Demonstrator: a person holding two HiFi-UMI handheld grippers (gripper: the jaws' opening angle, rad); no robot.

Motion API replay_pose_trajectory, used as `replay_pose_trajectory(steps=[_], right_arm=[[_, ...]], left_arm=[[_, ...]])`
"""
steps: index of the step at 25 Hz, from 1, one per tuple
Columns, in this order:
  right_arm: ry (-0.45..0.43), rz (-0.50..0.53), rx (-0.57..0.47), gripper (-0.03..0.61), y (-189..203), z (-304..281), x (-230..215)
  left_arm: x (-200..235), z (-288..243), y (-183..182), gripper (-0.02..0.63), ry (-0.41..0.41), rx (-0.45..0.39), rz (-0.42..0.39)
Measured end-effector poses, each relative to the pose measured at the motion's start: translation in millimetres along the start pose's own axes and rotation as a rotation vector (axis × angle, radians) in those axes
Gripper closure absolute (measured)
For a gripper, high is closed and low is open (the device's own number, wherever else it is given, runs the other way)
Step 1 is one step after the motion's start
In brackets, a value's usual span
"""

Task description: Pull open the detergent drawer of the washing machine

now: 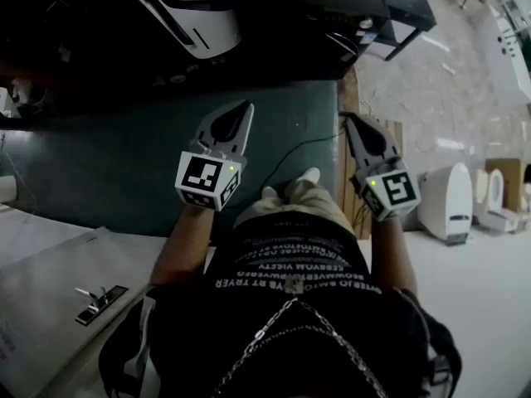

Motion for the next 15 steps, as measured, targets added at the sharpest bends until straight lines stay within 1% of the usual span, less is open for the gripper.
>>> replay_pose_trajectory(steps=[4, 7, 10, 13, 15], right_arm=[[0.001, 0.021, 0.023, 0.577, 6, -10, 2], [-0.012, -0.001, 0.008, 0.577, 2, -21, 4], [0.010, -0.014, 0.022, 0.577, 1, -27, 3], [0.012, -0.025, 0.009, 0.576, -2, -29, 3], [0.016, -0.025, 0.025, 0.577, -1, -30, -1]], left_arm=[[14, 7, 8, 0.609, -0.016, 0.003, -0.016], [24, 7, 12, 0.609, -0.027, -0.003, -0.019], [29, 5, 12, 0.609, -0.024, -0.010, -0.018], [32, 4, 12, 0.609, -0.014, -0.010, -0.025], [35, 1, 14, 0.611, -0.016, -0.002, -0.022]])
Point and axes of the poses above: the fingertips, and each gripper's own axes: z backward along the fingers, x to its left, y out of its underside, the point moved 10 cm from there along z, backward along the fingers, and after that the axes turned 15 degrees about -y, right-handed, at the moved point
